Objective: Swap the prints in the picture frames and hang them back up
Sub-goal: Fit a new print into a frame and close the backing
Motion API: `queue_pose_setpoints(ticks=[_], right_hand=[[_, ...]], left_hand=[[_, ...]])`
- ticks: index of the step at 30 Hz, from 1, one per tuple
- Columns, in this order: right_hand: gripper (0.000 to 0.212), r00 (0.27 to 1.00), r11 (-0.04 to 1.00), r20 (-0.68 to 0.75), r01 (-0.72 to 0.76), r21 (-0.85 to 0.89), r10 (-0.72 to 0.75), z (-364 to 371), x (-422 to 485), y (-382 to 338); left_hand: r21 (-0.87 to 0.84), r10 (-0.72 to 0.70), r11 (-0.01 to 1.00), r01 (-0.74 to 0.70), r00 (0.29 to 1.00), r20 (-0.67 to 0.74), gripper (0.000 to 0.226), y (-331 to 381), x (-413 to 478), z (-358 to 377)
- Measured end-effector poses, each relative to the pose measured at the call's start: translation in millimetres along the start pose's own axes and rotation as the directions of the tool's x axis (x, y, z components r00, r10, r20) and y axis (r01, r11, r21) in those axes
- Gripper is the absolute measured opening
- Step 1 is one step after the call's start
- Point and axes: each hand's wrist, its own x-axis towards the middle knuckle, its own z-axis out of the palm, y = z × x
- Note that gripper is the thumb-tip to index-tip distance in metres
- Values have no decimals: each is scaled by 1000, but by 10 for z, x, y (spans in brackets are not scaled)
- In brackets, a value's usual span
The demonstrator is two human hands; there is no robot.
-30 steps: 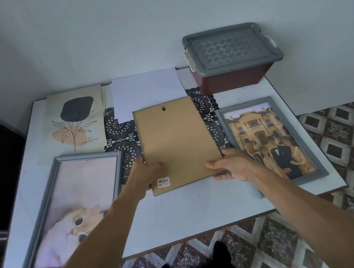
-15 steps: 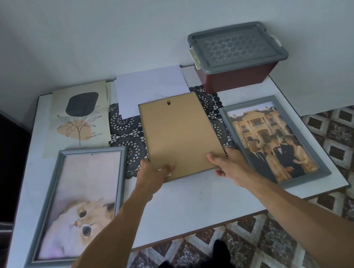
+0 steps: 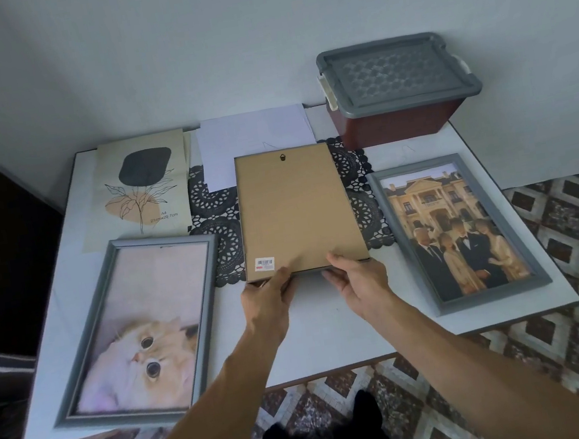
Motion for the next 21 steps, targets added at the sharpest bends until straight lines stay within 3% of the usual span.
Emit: queue_pose_setpoints(ticks=[12,17,21], right_hand=[[37,986,980,-110,106,-167,-125,128,-6,112],[23,994,985,-70,76,-153,-88,82,21,52],[39,998,976,55,40,-214,-29,15,27,44]], left_hand=[[55,44,998,-37,990,-136,32,-38,-14,210],[-20,-19,1000,16,990,-138,14,-31,-7,189],[43,-50,998,54,994,-99,15,-159,-79,249]])
